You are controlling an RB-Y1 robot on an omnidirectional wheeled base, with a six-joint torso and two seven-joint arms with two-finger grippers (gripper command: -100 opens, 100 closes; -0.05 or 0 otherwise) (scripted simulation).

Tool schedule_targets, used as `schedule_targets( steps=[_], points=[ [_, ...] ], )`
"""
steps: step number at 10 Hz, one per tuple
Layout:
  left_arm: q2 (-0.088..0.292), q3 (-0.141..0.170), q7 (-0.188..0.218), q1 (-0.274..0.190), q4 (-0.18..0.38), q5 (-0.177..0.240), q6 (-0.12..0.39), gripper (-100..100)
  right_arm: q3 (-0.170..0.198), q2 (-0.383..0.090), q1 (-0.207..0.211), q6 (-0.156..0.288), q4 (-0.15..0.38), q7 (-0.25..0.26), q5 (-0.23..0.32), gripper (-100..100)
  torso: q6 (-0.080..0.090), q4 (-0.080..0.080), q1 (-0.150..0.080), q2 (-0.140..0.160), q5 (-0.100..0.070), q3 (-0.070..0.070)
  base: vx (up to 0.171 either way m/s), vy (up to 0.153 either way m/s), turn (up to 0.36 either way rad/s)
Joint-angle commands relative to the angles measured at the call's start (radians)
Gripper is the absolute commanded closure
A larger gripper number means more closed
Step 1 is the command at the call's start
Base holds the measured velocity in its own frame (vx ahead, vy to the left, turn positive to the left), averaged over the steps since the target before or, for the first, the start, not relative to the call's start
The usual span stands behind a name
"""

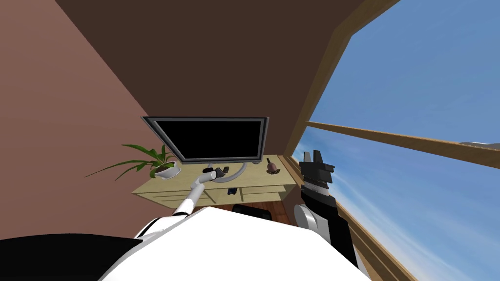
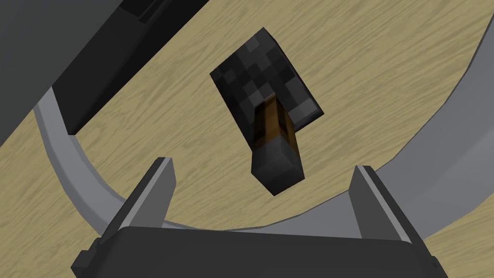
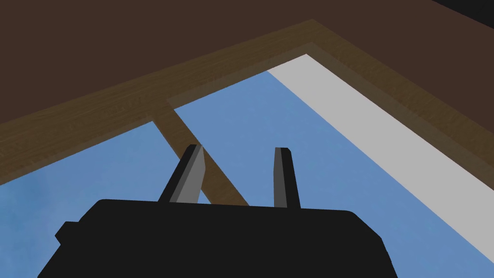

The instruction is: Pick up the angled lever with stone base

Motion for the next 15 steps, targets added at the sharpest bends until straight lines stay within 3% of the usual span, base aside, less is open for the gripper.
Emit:
schedule_targets(
  steps=[1,7,8,9,13,14,15],
  points=[
    [0.007,0.013,0.002,-0.015,0.034,0.001,-0.015,-100,0.000,0.000,0.000,0.000,0.000,0.000,0.000,0,0.000,0.000,0.000,0.000,0.000,0.000,-0.048,0.009,-0.128],
    [0.033,0.061,0.000,-0.079,0.192,0.009,-0.090,-100,0.000,0.000,0.000,0.000,0.000,0.000,0.000,0,0.000,0.000,0.000,0.000,0.000,0.000,-0.049,0.011,-0.150],
    [0.033,0.055,-0.004,-0.077,0.183,0.013,-0.084,-100,0.000,0.000,0.000,0.000,0.000,0.000,0.000,0,0.000,0.000,0.000,0.000,0.000,0.000,-0.022,0.004,-0.022],
    [0.033,0.056,-0.003,-0.079,0.187,0.013,-0.087,100,0.000,0.000,0.000,0.000,0.000,0.000,0.000,0,-0.001,0.000,-0.001,-0.001,0.000,0.000,0.000,0.000,0.000],
    [0.033,0.056,-0.003,-0.078,0.187,0.013,-0.087,100,0.000,0.000,0.000,0.000,0.000,0.000,0.000,0,-0.001,-0.001,-0.001,-0.003,0.000,-0.002,0.000,0.000,0.000],
    [0.033,0.056,-0.003,-0.078,0.187,0.013,-0.087,0,0.000,0.000,0.000,0.000,0.000,0.000,0.000,0,0.000,-0.001,-0.001,-0.003,0.000,-0.002,0.000,0.000,0.000],
    [0.024,0.045,0.001,-0.058,0.139,0.007,-0.065,100,0.000,0.000,0.000,0.000,0.000,0.000,0.000,0,0.000,-0.001,-0.001,-0.003,0.000,-0.002,0.035,0.000,0.168]
  ],
)
